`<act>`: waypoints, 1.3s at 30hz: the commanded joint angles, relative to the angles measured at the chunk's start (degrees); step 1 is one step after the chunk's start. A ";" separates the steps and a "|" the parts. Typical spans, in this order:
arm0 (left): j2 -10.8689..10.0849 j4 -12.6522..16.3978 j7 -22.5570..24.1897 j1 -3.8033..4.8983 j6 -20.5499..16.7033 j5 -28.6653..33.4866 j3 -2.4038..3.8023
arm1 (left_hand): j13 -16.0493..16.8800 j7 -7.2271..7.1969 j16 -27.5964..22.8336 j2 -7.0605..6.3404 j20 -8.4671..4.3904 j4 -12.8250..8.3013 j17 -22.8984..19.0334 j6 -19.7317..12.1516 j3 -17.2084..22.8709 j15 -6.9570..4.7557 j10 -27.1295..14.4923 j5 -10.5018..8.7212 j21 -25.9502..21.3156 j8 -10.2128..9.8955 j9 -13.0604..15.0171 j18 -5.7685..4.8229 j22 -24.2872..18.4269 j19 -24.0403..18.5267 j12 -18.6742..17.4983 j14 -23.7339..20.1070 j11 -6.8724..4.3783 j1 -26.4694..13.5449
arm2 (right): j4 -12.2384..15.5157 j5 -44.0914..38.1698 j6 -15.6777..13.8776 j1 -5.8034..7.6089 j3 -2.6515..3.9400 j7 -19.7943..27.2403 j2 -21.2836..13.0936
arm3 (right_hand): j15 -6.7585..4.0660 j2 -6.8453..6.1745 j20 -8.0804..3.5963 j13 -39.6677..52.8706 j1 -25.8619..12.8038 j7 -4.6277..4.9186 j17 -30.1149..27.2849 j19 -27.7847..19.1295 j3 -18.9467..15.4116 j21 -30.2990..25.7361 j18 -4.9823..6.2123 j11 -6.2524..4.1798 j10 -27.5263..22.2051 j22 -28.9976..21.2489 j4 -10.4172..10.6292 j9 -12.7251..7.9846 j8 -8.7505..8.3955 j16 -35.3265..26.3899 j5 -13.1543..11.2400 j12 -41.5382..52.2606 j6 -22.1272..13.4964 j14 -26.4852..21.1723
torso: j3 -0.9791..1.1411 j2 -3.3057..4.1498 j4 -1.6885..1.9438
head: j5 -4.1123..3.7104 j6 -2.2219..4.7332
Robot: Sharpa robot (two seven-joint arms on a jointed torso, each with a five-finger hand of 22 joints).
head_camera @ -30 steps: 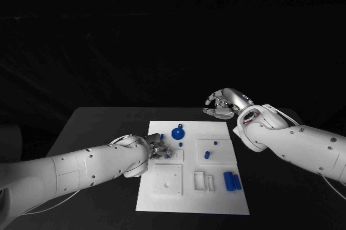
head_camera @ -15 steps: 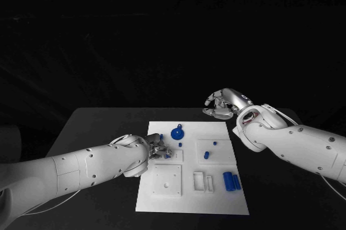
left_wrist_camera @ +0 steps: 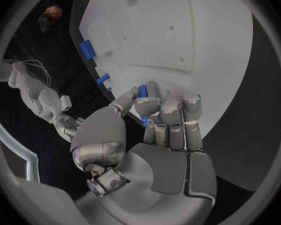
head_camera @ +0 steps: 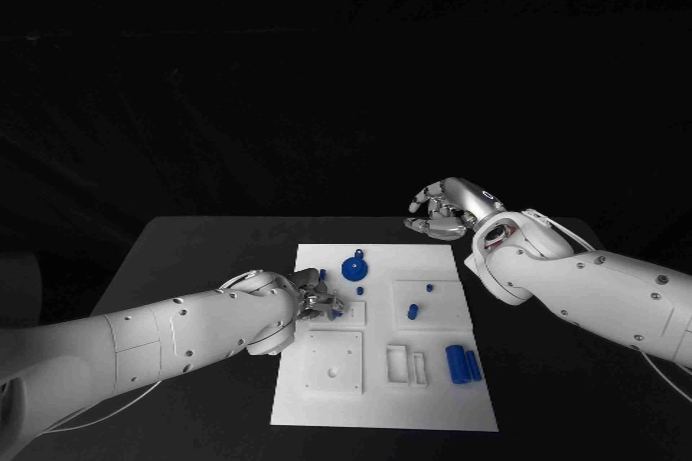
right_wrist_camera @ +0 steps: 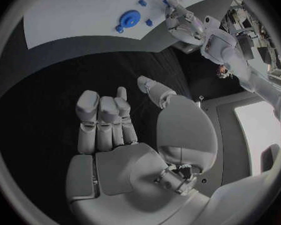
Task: Assemble the parts on the task board
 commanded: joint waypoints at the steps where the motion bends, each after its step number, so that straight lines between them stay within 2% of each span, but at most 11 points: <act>1: 0.14 -0.07 -0.43 -0.12 0.65 0.54 -0.06 | -0.19 -3.09 0.34 -0.76 -6.72 0.86 -0.18 4.31 -0.07 -1.95 -2.47 -0.56 -0.21 -0.35 -0.04 0.78 0.55 -0.09 0.39 -0.77 -2.15 -0.12 | -0.12 -0.14 0.71 -0.01 0.03 0.33 0.15 | -0.04 0.35 -0.46 -0.05 0.03 0.38 0.07 0.05 -0.15 -0.28 6.24 -0.08 -0.33 0.10 0.34 0.06 -0.37 -0.39 0.27 -0.33 0.44 0.36 | 0.01 0.00 0.01 | -0.07 0.04; 7: 0.16 -0.12 -0.33 -0.12 0.44 0.79 -0.05 | -0.55 -3.11 0.45 -1.69 -6.76 1.98 -0.48 4.26 -0.04 -2.01 -2.52 -1.97 -0.28 -0.38 0.00 0.85 0.55 -0.07 0.54 -0.84 -2.18 -0.26 | -0.20 -0.14 0.76 -0.02 0.03 0.34 0.16 | -0.04 0.35 -0.46 -0.06 0.01 0.38 0.08 0.05 -0.16 -0.29 6.24 -0.08 -0.33 0.10 0.36 0.06 -0.37 -0.40 0.30 -0.33 0.45 0.36 | -0.01 0.00 0.01 | -0.14 0.02; 12: 0.15 -0.05 -0.29 -0.12 -0.11 1.40 -0.05 | -0.75 -3.10 0.49 -1.94 -6.77 2.42 -0.64 4.17 0.05 -2.04 -2.58 -2.68 -0.31 -0.42 0.02 0.90 0.56 -0.08 0.59 -0.89 -2.18 -0.10 | -0.24 -0.13 0.80 -0.02 0.03 0.35 0.19 | -0.04 0.37 -0.46 -0.06 -0.01 0.38 0.08 0.05 -0.18 -0.29 6.24 -0.08 -0.33 0.11 0.37 0.07 -0.37 -0.40 0.34 -0.32 0.46 0.36 | 0.00 0.01 -0.01 | -0.18 0.10; 17: 0.07 0.08 -0.11 -0.12 -0.88 2.35 -0.05 | -1.10 -2.93 0.51 -1.02 -6.75 1.26 -1.02 3.53 0.33 -2.05 -2.77 -1.50 -0.28 -0.80 0.11 0.93 0.65 -0.14 0.72 -1.08 -2.08 1.80 | -0.30 -0.13 0.89 -0.03 0.03 0.35 0.19 | -0.04 0.39 -0.46 -0.06 -0.03 0.38 0.09 0.05 -0.19 -0.30 6.24 -0.09 -0.33 0.11 0.40 0.07 -0.38 -0.40 0.38 -0.32 0.46 0.36 | -0.01 -0.01 -0.01 | -0.20 0.10; 20: 0.03 0.06 0.04 -0.12 -0.80 3.15 -0.05 | -1.26 -2.82 0.43 -0.03 -6.70 -0.03 -1.29 3.16 0.65 -2.00 -3.00 -0.87 -0.33 -1.06 0.29 0.90 0.66 -0.26 0.69 -1.28 -2.00 3.45 | -0.36 -0.12 0.90 -0.04 0.03 0.37 0.20 | -0.04 0.43 -0.46 -0.07 -0.07 0.38 0.09 0.05 -0.21 -0.30 6.24 -0.09 -0.33 0.12 0.45 0.08 -0.39 -0.41 0.41 -0.32 0.46 0.37 | -0.02 0.00 0.00 | -0.23 0.10; 25: 0.01 0.03 0.40 -0.13 -0.86 4.06 -0.04 | -1.37 -2.68 0.38 0.70 -6.60 -0.77 -1.54 2.63 0.70 -1.90 -3.16 -1.04 -0.42 -1.58 0.26 0.80 0.64 -0.37 0.66 -1.43 -1.89 4.32 | -0.42 -0.07 0.94 -0.05 0.03 0.38 0.25 | -0.05 0.44 -0.46 -0.07 -0.09 0.38 0.10 0.05 -0.22 -0.30 6.24 -0.09 -0.34 0.12 0.47 0.08 -0.39 -0.41 0.43 -0.32 0.46 0.37 | -0.01 -0.01 0.01 | -0.28 0.04; 32: -0.32 0.36 0.58 -0.12 -0.50 4.63 -0.01 | -1.39 -2.67 0.37 0.79 -6.60 -0.85 -1.56 2.62 0.70 -1.89 -3.18 -1.10 -0.43 -1.61 0.27 0.79 0.64 -0.39 0.65 -1.44 -1.88 4.41 | -0.59 -0.04 1.00 -0.08 0.02 0.37 0.26 | -0.05 0.44 -0.46 -0.07 -0.09 0.38 0.10 0.05 -0.22 -0.31 6.24 -0.09 -0.34 0.12 0.48 0.08 -0.39 -0.41 0.44 -0.32 0.46 0.37 | 0.00 0.01 0.02 | -0.30 0.13; 33: -0.34 0.36 0.62 -0.11 -0.53 4.67 0.01 | -1.43 -2.65 0.35 1.65 -6.59 -1.34 -1.64 2.55 0.87 -1.87 -3.28 -1.66 -0.46 -1.66 0.35 0.78 0.65 -0.45 0.61 -1.50 -1.93 5.01 | -0.66 -0.04 1.00 -0.08 0.02 0.37 0.30 | -0.05 0.45 -0.46 -0.07 -0.10 0.38 0.10 0.05 -0.22 -0.31 6.24 -0.09 -0.34 0.12 0.48 0.08 -0.39 -0.41 0.44 -0.32 0.46 0.37 | 0.02 0.00 0.02 | -0.29 0.16; 39: -0.26 0.25 0.67 0.10 0.72 5.07 0.07 | -1.45 -2.65 0.33 2.15 -6.50 -1.95 -1.79 2.41 0.68 -1.83 -3.46 -1.96 -0.52 -1.77 0.56 0.68 0.65 -0.57 0.59 -1.59 -1.87 5.36 | -0.82 0.04 1.10 -0.09 0.02 0.36 0.43 | -0.05 0.48 -0.46 -0.07 -0.10 0.38 0.10 0.06 -0.22 -0.31 6.24 -0.09 -0.33 0.13 0.50 0.09 -0.40 -0.41 0.46 -0.31 0.47 0.37 | 0.01 0.03 -0.03 | -0.36 0.17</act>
